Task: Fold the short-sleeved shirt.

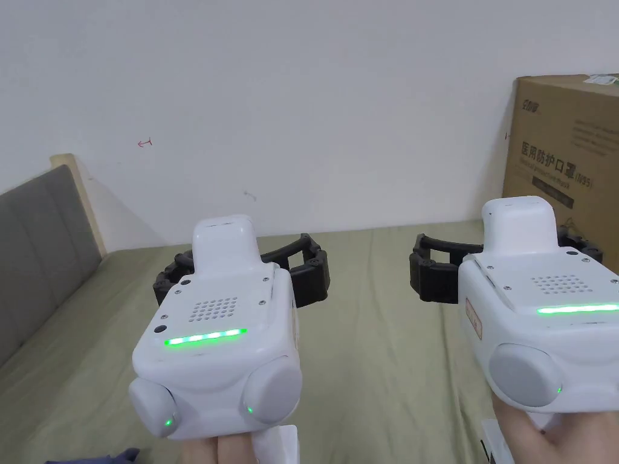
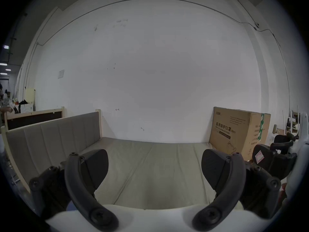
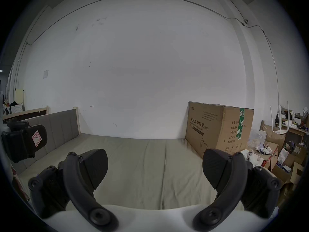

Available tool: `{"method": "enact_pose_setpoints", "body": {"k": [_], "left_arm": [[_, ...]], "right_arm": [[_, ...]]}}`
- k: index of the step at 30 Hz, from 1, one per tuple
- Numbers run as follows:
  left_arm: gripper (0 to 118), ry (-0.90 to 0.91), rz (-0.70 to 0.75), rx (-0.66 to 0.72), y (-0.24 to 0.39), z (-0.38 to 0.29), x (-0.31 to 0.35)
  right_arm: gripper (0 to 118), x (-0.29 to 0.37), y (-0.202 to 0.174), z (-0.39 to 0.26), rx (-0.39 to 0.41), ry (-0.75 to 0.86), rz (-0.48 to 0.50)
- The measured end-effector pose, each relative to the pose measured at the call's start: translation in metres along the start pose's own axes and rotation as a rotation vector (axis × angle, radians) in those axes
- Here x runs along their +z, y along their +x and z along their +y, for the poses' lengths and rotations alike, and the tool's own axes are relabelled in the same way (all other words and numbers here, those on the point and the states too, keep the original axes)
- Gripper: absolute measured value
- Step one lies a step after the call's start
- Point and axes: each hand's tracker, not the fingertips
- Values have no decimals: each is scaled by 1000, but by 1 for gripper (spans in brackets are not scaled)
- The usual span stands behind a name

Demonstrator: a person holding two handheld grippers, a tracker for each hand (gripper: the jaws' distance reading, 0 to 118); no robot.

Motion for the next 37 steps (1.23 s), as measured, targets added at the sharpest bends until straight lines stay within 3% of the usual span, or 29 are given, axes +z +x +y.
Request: {"method": "enact_pose_setpoints", "body": {"k": [11,24,37], "left_arm": [[113,-11,19,0,2,0,-7],[113,-41,-33,91,-7,2,-8],[113,-38,-2,56,-4,1,-6]], "right_arm": [[113,-6,-2,0,11,-8,-1],[113,-8,-6,-5,0,-24,6],[113,-6,-9,-4,0,-19,7]]}}
